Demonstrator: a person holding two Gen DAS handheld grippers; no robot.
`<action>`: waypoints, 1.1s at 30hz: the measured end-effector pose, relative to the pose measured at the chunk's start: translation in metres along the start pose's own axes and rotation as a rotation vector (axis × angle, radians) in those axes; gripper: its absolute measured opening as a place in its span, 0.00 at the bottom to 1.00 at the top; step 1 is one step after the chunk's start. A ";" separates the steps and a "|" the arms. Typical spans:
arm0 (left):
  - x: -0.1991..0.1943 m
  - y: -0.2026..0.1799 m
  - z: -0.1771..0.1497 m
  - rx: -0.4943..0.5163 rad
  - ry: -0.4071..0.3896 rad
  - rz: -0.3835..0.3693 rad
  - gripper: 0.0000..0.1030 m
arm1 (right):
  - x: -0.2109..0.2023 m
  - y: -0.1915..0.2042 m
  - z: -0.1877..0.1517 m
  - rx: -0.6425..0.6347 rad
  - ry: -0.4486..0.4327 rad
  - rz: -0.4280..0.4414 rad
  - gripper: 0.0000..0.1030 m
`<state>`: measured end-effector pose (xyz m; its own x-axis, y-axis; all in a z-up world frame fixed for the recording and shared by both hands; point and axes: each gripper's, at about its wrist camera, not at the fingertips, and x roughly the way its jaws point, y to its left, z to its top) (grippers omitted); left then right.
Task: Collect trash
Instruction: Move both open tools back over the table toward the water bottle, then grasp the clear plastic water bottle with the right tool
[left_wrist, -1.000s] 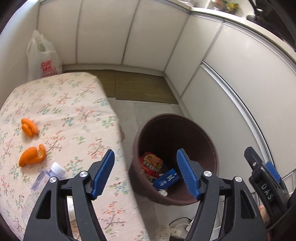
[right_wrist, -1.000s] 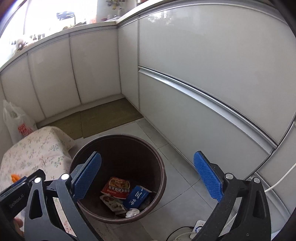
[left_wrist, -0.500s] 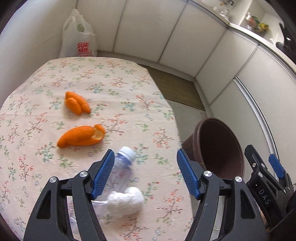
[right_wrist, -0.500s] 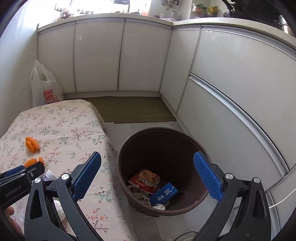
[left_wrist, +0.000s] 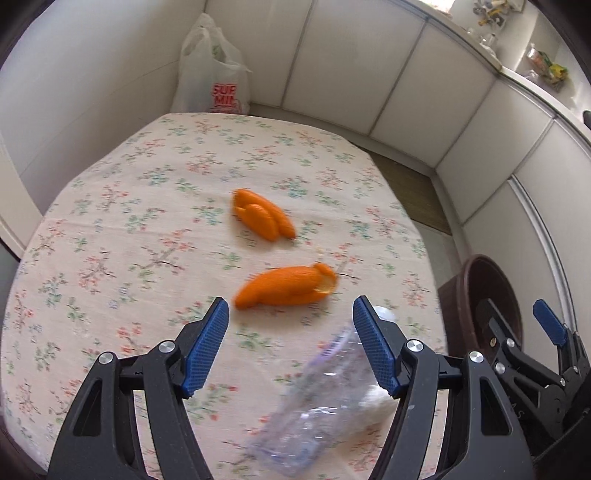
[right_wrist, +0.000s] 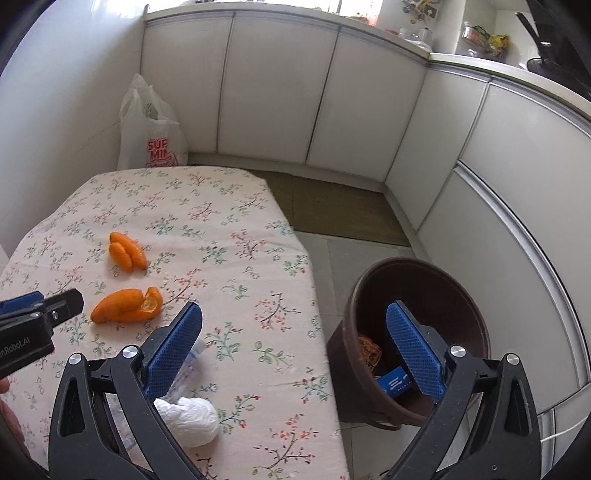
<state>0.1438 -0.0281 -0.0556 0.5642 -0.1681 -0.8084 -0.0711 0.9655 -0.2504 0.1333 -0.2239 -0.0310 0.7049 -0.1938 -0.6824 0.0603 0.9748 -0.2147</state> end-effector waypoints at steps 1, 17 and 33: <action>-0.001 0.007 0.001 -0.007 -0.002 0.008 0.66 | 0.003 0.007 0.000 -0.008 0.018 0.013 0.93; -0.008 0.092 0.006 -0.130 -0.007 0.019 0.66 | 0.079 0.091 -0.025 0.049 0.393 0.201 0.93; -0.006 0.125 0.010 -0.229 0.011 -0.018 0.66 | 0.095 0.130 -0.026 0.134 0.456 0.337 0.60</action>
<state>0.1394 0.0952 -0.0763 0.5580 -0.1887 -0.8081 -0.2465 0.8921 -0.3786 0.1897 -0.1184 -0.1425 0.3270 0.1303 -0.9360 -0.0049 0.9907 0.1362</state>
